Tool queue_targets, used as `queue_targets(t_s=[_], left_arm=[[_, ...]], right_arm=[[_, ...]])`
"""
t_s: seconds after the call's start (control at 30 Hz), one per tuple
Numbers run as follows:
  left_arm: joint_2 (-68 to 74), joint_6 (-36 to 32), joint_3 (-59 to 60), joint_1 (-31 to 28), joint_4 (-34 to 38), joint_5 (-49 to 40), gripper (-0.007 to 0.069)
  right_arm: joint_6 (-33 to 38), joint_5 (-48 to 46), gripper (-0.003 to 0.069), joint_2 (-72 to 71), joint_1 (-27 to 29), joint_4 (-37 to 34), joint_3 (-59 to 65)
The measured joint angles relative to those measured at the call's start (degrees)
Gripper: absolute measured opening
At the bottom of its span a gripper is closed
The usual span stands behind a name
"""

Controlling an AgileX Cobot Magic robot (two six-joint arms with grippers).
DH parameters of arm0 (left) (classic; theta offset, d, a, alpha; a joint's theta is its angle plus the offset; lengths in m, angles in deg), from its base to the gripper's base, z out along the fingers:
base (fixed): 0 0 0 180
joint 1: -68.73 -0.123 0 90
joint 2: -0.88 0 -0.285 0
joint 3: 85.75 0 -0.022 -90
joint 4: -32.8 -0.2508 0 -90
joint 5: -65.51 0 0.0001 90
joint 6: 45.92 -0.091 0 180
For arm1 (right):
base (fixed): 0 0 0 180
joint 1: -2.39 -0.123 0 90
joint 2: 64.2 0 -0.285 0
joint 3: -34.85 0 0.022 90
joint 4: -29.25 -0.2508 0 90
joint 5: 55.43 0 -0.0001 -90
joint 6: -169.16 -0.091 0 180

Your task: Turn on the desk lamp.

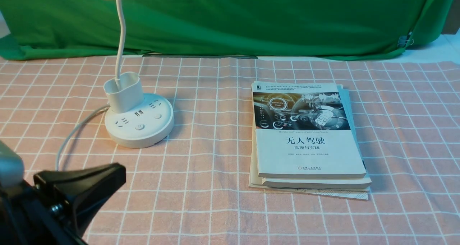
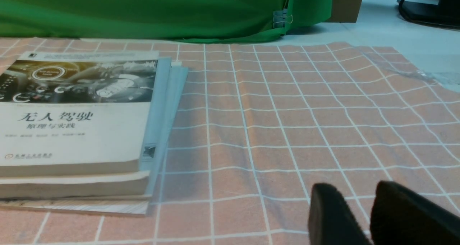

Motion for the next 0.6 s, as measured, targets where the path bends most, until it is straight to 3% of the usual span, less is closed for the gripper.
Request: queue_targets(t_s=[0.13, 0.27, 0.37, 0.47, 0.6], left_arm=[[0.0, 1.0, 1.6, -0.4, -2.4, -1.4, 0.0002], [-0.5, 13.1, 2.0, -2.6, -9.1, -9.7, 0.0002], [-3.2, 16.8, 3.2, -4.3, -15.2, -11.6, 0.0002], [-11.5, 19.4, 5.6, -10.1, -23.5, -11.4, 0.0002], [-20.7, 19.9, 8.6, -17.4, -23.5, -10.4, 0.0002]], right_arm=[[0.0, 0.0, 0.0241, 0.0, 0.0, 0.0, 0.0], [0.0, -0.1, 0.0241, 0.0, 0.0, 0.0, 0.0], [0.0, 0.0, 0.0241, 0.0, 0.0, 0.0, 0.0], [0.0, 0.0, 0.0241, 0.0, 0.0, 0.0, 0.0], [0.0, 0.0, 0.0241, 0.0, 0.0, 0.0, 0.0]])
